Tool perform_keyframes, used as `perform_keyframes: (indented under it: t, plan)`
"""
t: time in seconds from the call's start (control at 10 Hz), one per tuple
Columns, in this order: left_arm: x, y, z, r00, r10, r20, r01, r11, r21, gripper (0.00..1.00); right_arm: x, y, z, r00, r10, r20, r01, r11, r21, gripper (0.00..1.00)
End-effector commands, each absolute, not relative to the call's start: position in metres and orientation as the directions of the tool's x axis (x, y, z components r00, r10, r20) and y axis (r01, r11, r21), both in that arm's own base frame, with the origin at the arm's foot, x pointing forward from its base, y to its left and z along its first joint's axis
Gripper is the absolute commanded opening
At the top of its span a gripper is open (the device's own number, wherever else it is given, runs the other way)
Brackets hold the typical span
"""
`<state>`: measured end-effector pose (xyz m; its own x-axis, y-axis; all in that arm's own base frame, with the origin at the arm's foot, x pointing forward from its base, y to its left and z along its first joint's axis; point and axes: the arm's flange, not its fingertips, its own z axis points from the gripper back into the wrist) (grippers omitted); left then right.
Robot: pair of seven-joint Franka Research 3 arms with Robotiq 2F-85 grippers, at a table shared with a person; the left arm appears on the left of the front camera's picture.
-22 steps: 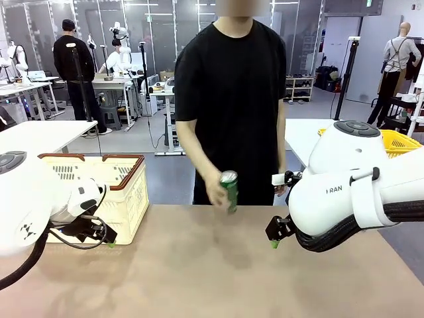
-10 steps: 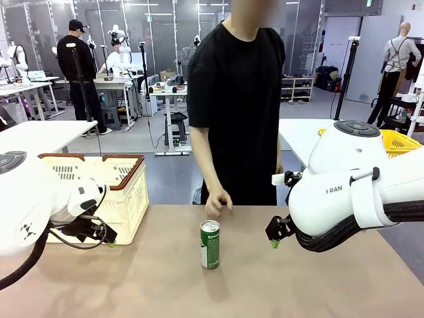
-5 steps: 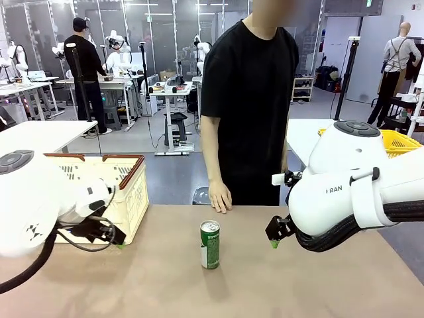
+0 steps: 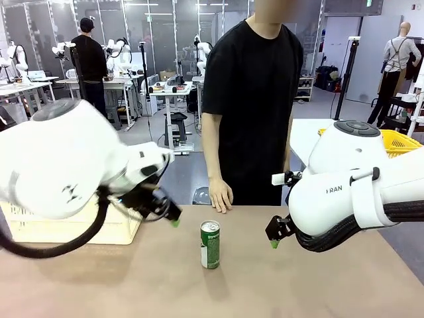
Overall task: Place the drinks into the Shopping basket.
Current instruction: Pick up one drink and place it into the Shopping basket.
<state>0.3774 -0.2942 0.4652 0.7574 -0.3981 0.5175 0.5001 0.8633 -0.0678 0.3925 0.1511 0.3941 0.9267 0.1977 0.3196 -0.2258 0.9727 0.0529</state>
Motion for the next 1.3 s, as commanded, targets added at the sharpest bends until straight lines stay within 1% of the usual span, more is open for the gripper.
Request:
perform_keyframes:
  t: [0.0,0.2,0.4,0.5,0.6,1.0,1.2]
  plan:
    - [0.406,-0.334,0.479,0.769,-0.380,0.515,0.484,0.872,-0.079,1.00,0.393,0.150,0.393,0.927,0.196,0.319,-0.224,0.973,0.055,1.00]
    - [0.422,-0.368,0.488,0.765,-0.416,0.492,0.516,0.853,-0.081,1.00,0.393,0.150,0.393,0.927,0.196,0.319,-0.224,0.973,0.055,1.00]
    - [0.431,-0.393,0.486,0.777,-0.445,0.445,0.526,0.847,-0.072,1.00,0.393,0.150,0.393,0.927,0.196,0.319,-0.224,0.973,0.055,1.00]
    - [0.431,-0.396,0.487,0.763,-0.466,0.447,0.551,0.832,-0.073,1.00,0.393,0.150,0.393,0.927,0.196,0.319,-0.224,0.973,0.055,1.00]
    - [0.424,-0.375,0.482,0.755,-0.437,0.489,0.545,0.833,-0.096,1.00,0.393,0.150,0.393,0.927,0.196,0.319,-0.224,0.973,0.055,1.00]
    - [0.424,-0.375,0.482,0.755,-0.437,0.489,0.545,0.833,-0.096,1.00,0.393,0.150,0.393,0.927,0.196,0.319,-0.224,0.973,0.055,1.00]
    - [0.434,-0.389,0.479,0.735,-0.478,0.481,0.583,0.807,-0.090,1.00,0.393,0.150,0.393,0.927,0.196,0.319,-0.224,0.973,0.055,1.00]
